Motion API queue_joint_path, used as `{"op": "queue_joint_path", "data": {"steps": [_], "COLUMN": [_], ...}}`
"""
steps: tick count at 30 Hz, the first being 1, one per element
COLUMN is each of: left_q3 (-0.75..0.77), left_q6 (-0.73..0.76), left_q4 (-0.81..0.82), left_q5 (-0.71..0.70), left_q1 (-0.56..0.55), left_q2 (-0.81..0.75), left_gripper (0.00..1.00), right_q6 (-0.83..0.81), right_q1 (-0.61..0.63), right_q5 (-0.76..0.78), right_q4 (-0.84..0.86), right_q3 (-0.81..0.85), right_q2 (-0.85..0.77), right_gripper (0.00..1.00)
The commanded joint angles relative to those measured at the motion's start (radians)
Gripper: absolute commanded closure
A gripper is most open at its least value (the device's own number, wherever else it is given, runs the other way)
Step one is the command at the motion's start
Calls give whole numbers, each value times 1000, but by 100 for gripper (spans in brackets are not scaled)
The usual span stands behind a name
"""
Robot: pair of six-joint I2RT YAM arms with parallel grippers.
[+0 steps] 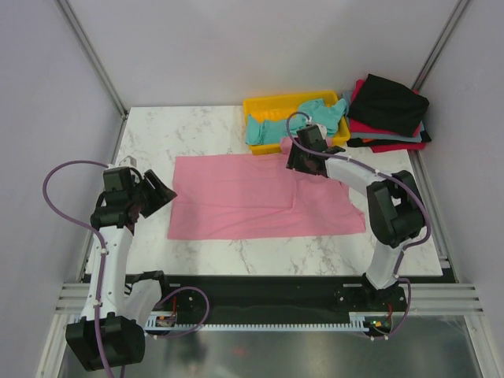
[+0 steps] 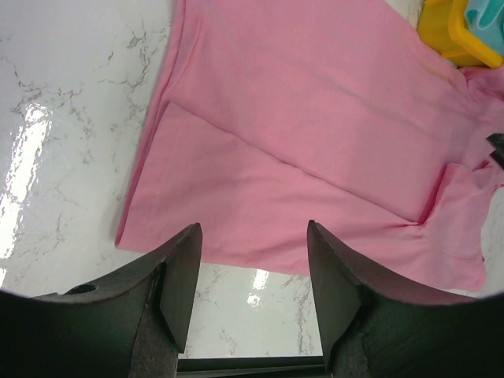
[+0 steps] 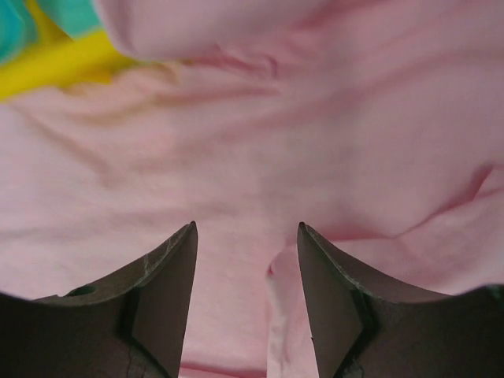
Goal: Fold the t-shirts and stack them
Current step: Fold the tshirt
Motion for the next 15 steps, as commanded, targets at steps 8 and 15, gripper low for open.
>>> {"op": "queue_joint_path", "data": {"steps": [8,15], "left_q3": [-2,-2], "left_q6": [37,38], "left_q4": [22,24], "left_q5": [16,20], "left_q1": [-2,-2], "left_q2": [4,18], "left_gripper": [37,37], "right_q6": [-209,-250], "right_q1": [-144,-231], "right_q5": [-24,-51], "right_q4": [-167,-221], "right_q3": [587,712], "right_q2": [227,360], "right_gripper": [37,38]}}
